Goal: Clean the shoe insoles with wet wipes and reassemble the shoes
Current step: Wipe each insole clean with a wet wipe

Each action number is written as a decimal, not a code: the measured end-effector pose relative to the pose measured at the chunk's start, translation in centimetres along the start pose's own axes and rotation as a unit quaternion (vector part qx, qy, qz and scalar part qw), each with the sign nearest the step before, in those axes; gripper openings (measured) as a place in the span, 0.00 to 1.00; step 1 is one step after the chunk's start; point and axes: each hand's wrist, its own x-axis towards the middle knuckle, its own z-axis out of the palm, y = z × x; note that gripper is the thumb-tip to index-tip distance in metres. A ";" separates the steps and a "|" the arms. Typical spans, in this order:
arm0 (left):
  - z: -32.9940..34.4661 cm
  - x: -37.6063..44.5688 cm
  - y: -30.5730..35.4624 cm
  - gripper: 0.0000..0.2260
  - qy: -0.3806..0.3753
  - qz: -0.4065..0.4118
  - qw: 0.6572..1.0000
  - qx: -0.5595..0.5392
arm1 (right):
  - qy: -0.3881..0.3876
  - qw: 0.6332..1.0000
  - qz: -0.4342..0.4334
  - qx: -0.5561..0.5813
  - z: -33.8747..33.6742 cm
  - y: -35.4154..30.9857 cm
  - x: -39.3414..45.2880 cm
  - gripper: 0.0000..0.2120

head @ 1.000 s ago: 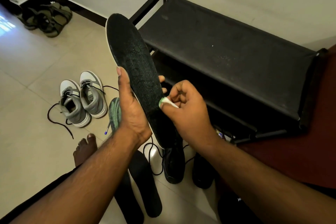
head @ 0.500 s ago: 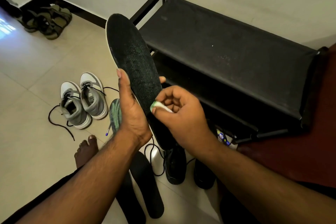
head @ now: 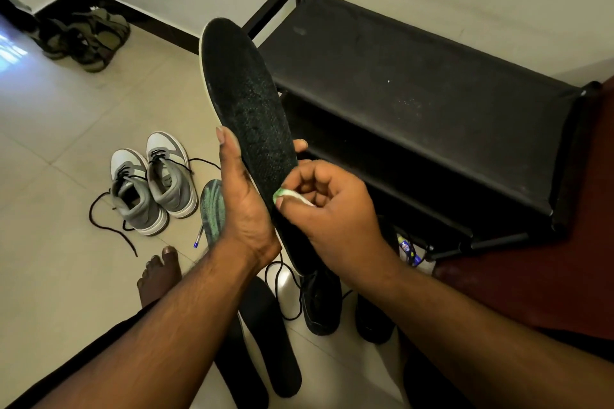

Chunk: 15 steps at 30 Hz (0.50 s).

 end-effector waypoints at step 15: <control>0.4 -0.1 0.0 0.41 -0.018 -0.013 0.999 -0.025 | 0.017 0.998 -0.039 -0.054 -0.8 0.5 0.7 0.08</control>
